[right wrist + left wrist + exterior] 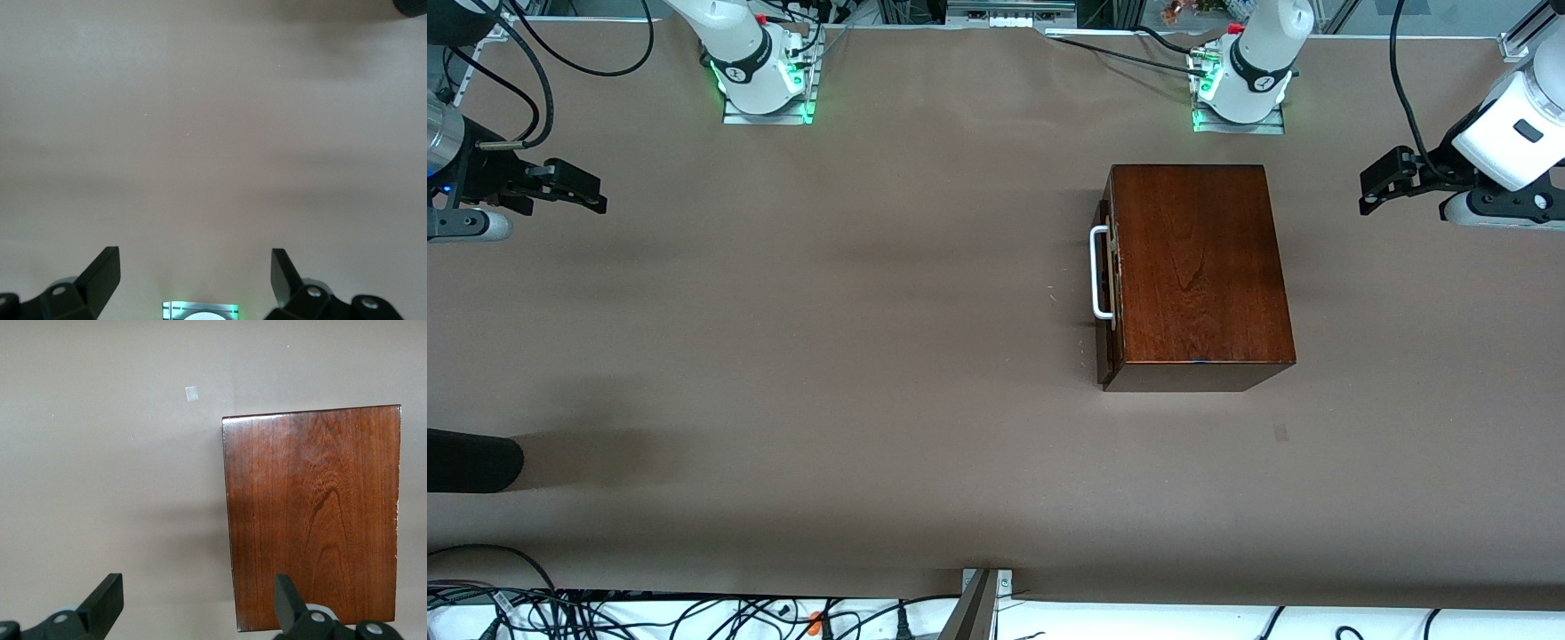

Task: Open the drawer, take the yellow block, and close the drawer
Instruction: 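Move the left gripper over the white drawer handle of the box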

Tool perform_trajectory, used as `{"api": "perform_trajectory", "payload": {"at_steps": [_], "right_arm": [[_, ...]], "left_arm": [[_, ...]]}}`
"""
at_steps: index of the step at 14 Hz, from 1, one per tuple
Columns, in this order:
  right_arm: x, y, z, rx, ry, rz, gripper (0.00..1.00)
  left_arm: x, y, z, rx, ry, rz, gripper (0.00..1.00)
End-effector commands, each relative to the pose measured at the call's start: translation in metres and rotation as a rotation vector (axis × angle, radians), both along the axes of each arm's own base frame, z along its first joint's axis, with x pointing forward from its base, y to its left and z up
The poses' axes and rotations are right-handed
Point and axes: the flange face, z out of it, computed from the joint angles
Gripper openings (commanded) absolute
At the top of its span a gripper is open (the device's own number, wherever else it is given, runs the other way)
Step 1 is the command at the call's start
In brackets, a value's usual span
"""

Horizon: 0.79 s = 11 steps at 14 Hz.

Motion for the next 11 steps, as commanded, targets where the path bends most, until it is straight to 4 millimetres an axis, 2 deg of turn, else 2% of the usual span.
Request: {"api": "perform_trajectory", "payload": {"at_steps": [1, 11], "right_arm": [[-0.0010, -0.0008, 0.0062, 0.016, 0.003, 0.004, 1.00], [-0.0011, -0.0008, 0.0068, 0.016, 0.003, 0.004, 1.00]], "left_arm": [[0.0005, 0.0003, 0.0007, -0.031, 0.001, -0.002, 1.00], [0.0031, -0.0022, 0.0030, -0.053, -0.008, 0.011, 1.00]]}}
